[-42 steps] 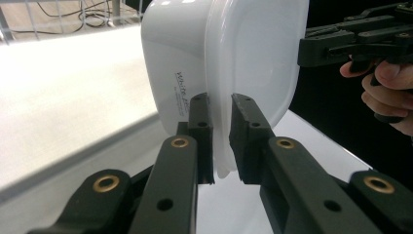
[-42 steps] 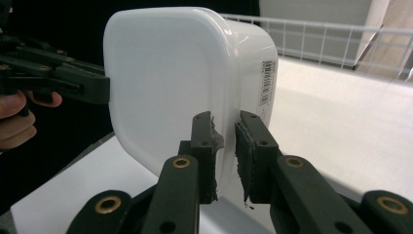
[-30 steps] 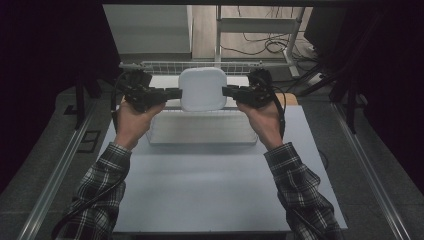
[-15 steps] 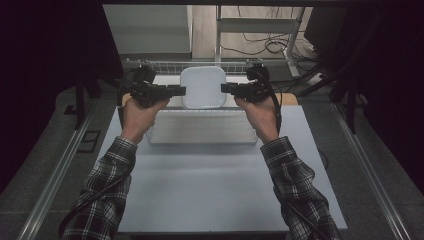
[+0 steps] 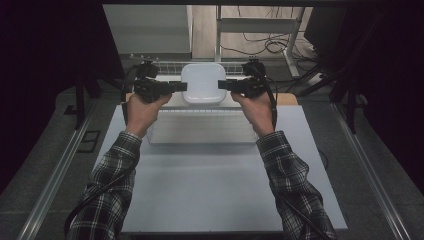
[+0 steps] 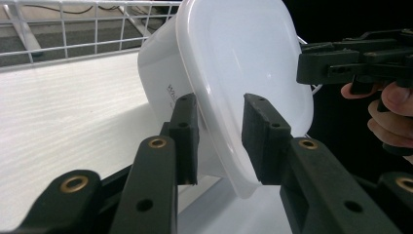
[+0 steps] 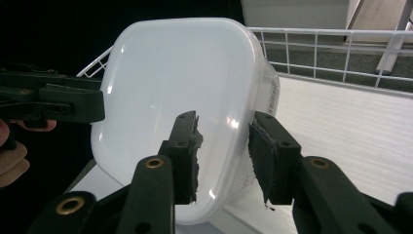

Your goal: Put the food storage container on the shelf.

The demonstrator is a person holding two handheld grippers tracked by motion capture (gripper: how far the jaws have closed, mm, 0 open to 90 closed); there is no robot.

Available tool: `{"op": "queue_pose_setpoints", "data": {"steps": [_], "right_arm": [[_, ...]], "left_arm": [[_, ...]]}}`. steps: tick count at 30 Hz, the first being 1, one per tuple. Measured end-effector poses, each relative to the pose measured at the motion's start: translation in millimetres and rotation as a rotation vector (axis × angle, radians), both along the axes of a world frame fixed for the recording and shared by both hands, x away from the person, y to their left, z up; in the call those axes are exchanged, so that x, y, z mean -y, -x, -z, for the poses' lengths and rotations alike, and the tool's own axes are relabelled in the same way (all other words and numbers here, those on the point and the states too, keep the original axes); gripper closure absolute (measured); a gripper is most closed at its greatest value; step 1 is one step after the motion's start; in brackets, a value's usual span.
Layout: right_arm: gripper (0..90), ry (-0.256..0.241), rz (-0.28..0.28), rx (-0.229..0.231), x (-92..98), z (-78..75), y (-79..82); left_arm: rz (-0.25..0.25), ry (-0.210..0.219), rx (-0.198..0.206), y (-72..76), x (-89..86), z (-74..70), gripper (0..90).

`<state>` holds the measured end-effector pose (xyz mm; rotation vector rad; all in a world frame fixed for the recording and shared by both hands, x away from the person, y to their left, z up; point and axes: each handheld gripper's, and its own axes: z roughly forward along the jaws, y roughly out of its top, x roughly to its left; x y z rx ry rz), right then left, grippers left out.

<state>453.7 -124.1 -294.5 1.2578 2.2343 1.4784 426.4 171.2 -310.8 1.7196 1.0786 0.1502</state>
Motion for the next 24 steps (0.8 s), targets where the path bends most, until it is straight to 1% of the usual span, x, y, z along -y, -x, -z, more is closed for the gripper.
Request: {"op": "queue_pose_setpoints", "data": {"steps": [3, 4, 5, 6, 7, 9, 10, 11, 12, 13, 14, 15, 16, 17, 18, 19, 20, 21, 22, 23, 24], "right_arm": [[59.2, 0.002, 0.001, -0.007, -2.2, 1.2, -2.3], [59.2, 0.002, 0.001, -0.007, -2.2, 1.2, -2.3], [56.6, 0.007, 0.006, -0.005, -4.5, 2.6, -3.6], [55.1, 0.008, 0.011, -0.003, -5.5, 3.4, -4.2], [53.5, 0.006, 0.017, -0.008, -6.2, 3.9, -4.8], [52.7, 0.006, 0.022, -0.011, -6.4, 4.8, -5.8], [51.2, -0.011, 0.027, -0.024, -5.6, 6.3, -8.0], [51.2, -0.011, 0.027, -0.024, -5.6, 6.3, -8.0], [51.0, -0.014, 0.032, -0.021, -5.1, 6.9, -8.9], [50.7, -0.003, 0.044, -0.003, -5.3, 6.8, -9.2], [50.2, 0.013, 0.058, 0.013, -5.9, 6.2, -9.3], [50.0, 0.039, 0.080, 0.033, -7.6, 5.3, -10.1], [49.8, 0.048, 0.087, 0.042, -8.4, 5.2, -10.8], [49.8, 0.048, 0.087, 0.042, -8.4, 5.2, -10.8], [49.8, 0.056, 0.092, 0.051, -9.5, 5.1, -12.1], [49.7, 0.058, 0.094, 0.056, -10.0, 5.2, -12.4], [49.7, 0.058, 0.097, 0.060, -10.3, 5.4, -12.5], [49.6, 0.058, 0.099, 0.063, -10.4, 5.6, -12.2], [49.6, 0.058, 0.099, 0.063, -10.4, 5.6, -12.2], [48.2, 0.073, 0.104, 0.090, -10.6, 5.2, -10.0], [48.2, 0.073, 0.104, 0.090, -10.6, 5.2, -10.0]], "left_arm": [[-0.003, -0.002, -0.005, -3.7, -0.2, 0.8, 65.4], [-0.003, -0.002, -0.005, -3.7, -0.2, 0.8, 63.8], [-0.009, -0.008, -0.005, -4.9, 0.5, 1.1, 61.1], [-0.038, -0.049, 0.014, -6.1, 2.8, 1.2, 58.6], [-0.050, -0.055, 0.021, -7.0, 3.8, 1.4, 55.4], [-0.055, -0.056, 0.023, -8.2, 4.0, 1.5, 53.9], [-0.073, -0.061, 0.027, -10.9, 4.4, 1.7, 50.4], [-0.073, -0.061, 0.027, -10.9, 4.4, 1.7, 50.0], [-0.079, -0.067, 0.029, -12.2, 4.4, 1.7, 50.0], [-0.089, -0.072, 0.033, -13.5, 5.0, 1.9, 49.9], [-0.097, -0.078, 0.036, -14.5, 6.0, 1.8, 50.0], [-0.112, -0.092, 0.044, -16.5, 7.4, 1.7, 50.0], [-0.110, -0.094, 0.046, -17.6, 7.5, 1.7, 49.7], [-0.110, -0.094, 0.046, -17.6, 7.5, 1.7, 48.9], [-0.110, -0.096, 0.041, -18.5, 7.0, 1.5, 47.9], [-0.112, -0.096, 0.046, -18.2, 7.1, 1.8, 47.5], [-0.118, -0.106, 0.055, -17.3, 7.8, 1.6, 47.2], [-0.118, -0.106, 0.055, -17.3, 7.8, 1.6, 46.2], [-0.122, -0.129, 0.074, -15.9, 9.0, 1.0, 46.2], [-0.130, -0.159, 0.108, -12.6, 11.4, -0.3, 42.0], [-0.125, -0.165, 0.132, -10.1, 12.2, -1.2, 42.0]]}}
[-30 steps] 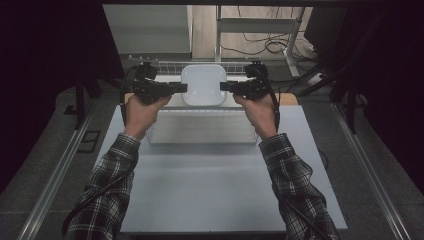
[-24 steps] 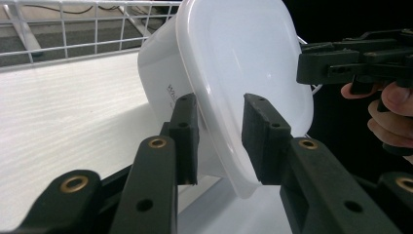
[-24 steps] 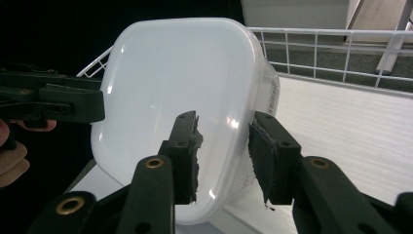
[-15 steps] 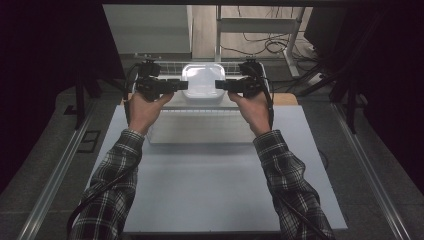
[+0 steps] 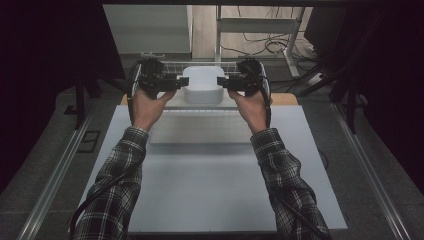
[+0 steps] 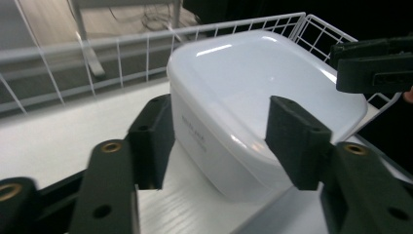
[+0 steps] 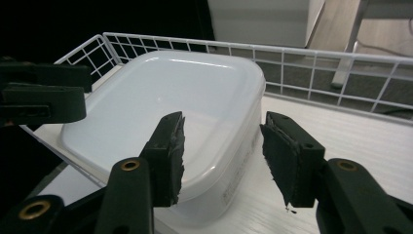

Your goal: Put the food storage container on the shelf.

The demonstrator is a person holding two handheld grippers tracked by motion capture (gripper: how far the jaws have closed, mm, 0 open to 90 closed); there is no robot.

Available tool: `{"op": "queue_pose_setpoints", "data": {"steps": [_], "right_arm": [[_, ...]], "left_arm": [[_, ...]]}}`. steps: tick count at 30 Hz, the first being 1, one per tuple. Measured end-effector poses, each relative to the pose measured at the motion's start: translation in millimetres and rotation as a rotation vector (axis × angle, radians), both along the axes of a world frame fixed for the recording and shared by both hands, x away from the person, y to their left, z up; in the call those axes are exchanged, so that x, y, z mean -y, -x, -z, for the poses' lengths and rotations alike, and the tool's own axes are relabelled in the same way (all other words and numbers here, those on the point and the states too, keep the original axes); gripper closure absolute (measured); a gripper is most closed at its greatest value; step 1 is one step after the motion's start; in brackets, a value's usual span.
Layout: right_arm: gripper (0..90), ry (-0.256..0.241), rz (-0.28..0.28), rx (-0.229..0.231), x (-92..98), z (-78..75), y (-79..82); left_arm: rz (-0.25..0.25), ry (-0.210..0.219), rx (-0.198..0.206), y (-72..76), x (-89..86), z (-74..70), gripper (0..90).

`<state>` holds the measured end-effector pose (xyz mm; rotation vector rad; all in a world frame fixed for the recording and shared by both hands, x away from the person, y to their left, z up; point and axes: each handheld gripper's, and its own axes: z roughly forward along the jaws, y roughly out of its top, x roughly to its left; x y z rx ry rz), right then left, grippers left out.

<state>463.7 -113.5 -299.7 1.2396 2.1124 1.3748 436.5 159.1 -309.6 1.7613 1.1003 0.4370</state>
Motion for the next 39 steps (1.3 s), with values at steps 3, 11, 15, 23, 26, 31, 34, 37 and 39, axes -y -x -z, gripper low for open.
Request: {"op": "queue_pose_setpoints", "data": {"steps": [3, 11, 15, 23, 26, 31, 34, 37, 39], "right_arm": [[39.2, -0.045, -0.038, 0.043, 3.7, -3.1, 7.6], [12.7, -0.036, -0.130, 0.054, 6.4, 3.1, 20.7], [6.3, -0.012, -0.176, 0.067, 8.5, 9.9, 27.4], [3.5, 0.029, -0.183, 0.098, 10.6, 16.1, 38.9], [3.1, 0.039, -0.190, 0.096, 10.8, 19.2, 42.0], [2.8, 0.070, -0.190, 0.092, 10.5, 24.4, 46.2], [2.7, 0.081, -0.194, 0.094, 10.4, 25.8, 47.8], [2.5, 0.092, -0.203, 0.101, 10.7, 26.8, 53.1], [2.5, 0.096, -0.206, 0.104, 11.2, 26.8, 54.7]], "left_arm": [[0.048, 0.009, 0.050, 11.4, 2.7, -4.3, 35.7], [0.152, 0.102, 0.012, 27.0, 0.6, 0.8, 20.1], [0.176, 0.122, 0.006, 33.7, -0.7, 4.7, 12.1], [0.236, 0.109, 0.002, 48.4, 1.5, 19.6, 8.2], [0.253, 0.112, 0.022, 53.9, 1.4, 24.4, 8.4], [0.249, 0.103, 0.049, 60.7, -0.9, 33.7, 7.9], [0.242, 0.109, 0.053, 61.7, -2.7, 36.3, 7.6], [0.236, 0.111, 0.057, 64.8, -4.8, 40.8, 7.3], [0.238, 0.110, 0.057, 66.1, -5.0, 41.9, 7.3]]}}
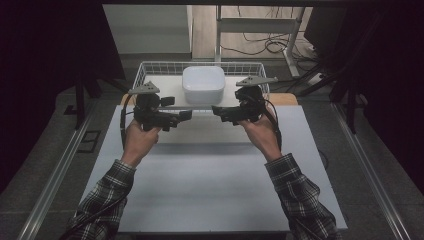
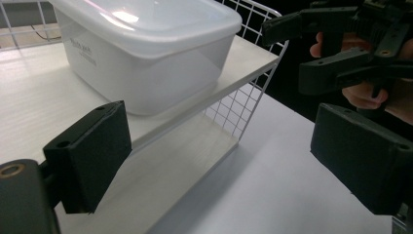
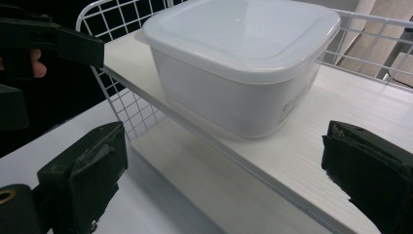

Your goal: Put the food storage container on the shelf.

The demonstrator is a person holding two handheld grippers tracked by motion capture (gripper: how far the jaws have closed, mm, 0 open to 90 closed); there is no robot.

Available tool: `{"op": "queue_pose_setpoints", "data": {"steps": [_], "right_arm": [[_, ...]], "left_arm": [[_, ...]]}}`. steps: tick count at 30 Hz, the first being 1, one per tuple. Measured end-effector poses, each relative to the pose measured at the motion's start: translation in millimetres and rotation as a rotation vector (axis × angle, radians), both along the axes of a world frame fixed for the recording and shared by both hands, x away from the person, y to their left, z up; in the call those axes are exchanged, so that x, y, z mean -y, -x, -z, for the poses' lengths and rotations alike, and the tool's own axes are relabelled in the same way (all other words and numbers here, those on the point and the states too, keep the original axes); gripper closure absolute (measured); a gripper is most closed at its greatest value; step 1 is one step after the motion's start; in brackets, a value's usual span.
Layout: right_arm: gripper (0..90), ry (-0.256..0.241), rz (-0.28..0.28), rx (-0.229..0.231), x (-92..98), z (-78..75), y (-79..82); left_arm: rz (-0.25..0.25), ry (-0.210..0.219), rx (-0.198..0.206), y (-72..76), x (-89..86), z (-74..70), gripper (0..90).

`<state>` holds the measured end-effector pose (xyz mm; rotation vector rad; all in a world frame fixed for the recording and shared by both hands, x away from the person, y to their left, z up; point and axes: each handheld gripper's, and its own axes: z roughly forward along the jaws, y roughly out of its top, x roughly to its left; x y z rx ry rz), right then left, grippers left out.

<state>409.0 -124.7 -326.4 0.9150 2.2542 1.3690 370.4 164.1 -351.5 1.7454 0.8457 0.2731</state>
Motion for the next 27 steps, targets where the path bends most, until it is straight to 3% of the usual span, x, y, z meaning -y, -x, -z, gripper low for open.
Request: {"op": "queue_pose_setpoints", "data": {"steps": [20, 27], "right_arm": [[2.5, -0.046, -0.038, -0.023, 14.1, 16.8, 25.5], [2.4, -0.035, -0.060, -0.015, 15.8, 26.2, 35.9]], "left_arm": [[0.046, -0.108, -0.007, 27.3, 14.5, 28.6, 6.1], [0.055, -0.104, -0.024, 33.8, 17.0, 44.2, 6.0]]}}
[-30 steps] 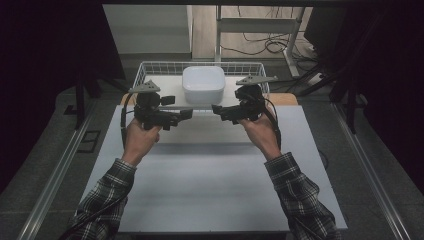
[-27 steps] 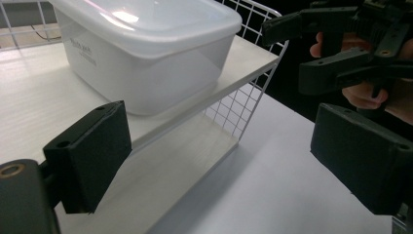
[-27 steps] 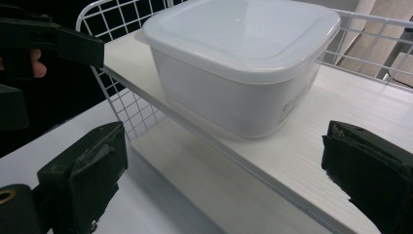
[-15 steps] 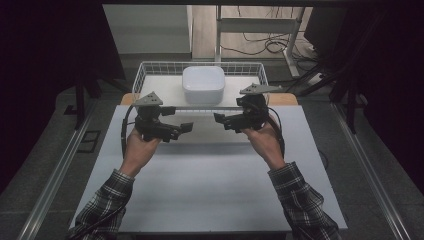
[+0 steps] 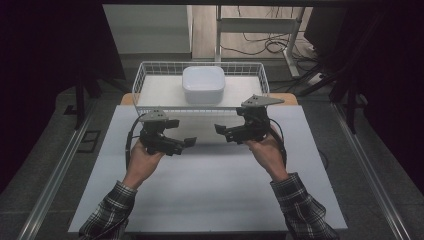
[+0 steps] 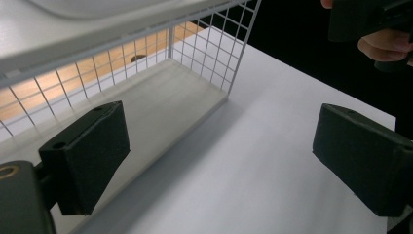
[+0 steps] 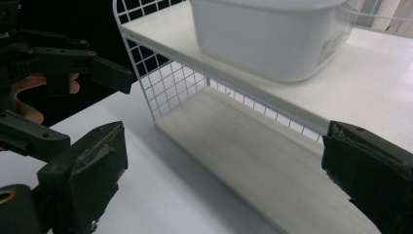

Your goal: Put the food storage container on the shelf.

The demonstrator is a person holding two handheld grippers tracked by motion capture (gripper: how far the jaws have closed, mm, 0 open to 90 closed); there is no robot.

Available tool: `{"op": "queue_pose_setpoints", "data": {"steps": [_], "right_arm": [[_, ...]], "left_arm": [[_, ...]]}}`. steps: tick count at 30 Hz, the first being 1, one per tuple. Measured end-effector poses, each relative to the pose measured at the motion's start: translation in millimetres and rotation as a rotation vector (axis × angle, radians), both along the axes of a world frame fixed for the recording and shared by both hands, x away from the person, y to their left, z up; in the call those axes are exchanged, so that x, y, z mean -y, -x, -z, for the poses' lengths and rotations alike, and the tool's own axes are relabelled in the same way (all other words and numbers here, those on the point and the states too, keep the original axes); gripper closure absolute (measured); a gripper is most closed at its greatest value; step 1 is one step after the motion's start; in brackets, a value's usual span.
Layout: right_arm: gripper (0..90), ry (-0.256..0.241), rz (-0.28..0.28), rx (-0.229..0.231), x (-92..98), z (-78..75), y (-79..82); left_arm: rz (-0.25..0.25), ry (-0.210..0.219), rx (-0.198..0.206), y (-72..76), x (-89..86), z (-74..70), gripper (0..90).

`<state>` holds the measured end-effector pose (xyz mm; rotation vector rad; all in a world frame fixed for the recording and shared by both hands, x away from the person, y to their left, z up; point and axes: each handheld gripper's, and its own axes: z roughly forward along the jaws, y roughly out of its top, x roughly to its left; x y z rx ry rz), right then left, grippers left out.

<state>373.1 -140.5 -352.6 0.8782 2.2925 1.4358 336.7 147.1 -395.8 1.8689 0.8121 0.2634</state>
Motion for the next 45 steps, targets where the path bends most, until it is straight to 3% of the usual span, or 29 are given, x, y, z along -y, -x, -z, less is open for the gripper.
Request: {"op": "queue_pose_setpoints", "data": {"steps": [15, 17, 21, 27, 33, 45], "right_arm": [[1.2, 0.040, -0.016, -0.015, 4.9, 38.8, 13.9], [0.7, 0.042, -0.014, -0.016, 6.4, 44.3, 14.9], [0.6, 0.061, -0.007, -0.019, 10.6, 53.6, 15.8], [0.0, 0.065, -0.004, -0.036, 17.0, 64.3, 19.8], [0.0, 0.060, 0.046, -0.039, 24.0, 70.7, 26.3], [0.0, 0.097, 0.017, -0.043, 25.9, 85.2, 42.3]], "left_arm": [[-0.009, -0.019, -0.059, 11.7, 1.6, 43.9, 6.0], [-0.019, -0.035, -0.062, 12.1, 0.1, 46.8, 5.7], [-0.032, -0.020, -0.066, 15.2, -3.6, 52.4, 5.8], [-0.038, -0.050, -0.071, 20.5, -5.0, 62.8, 5.7], [-0.035, -0.061, -0.073, 28.4, -6.0, 70.0, 5.6], [-0.019, -0.082, -0.080, 45.3, -0.7, 82.9, 5.6]]}}
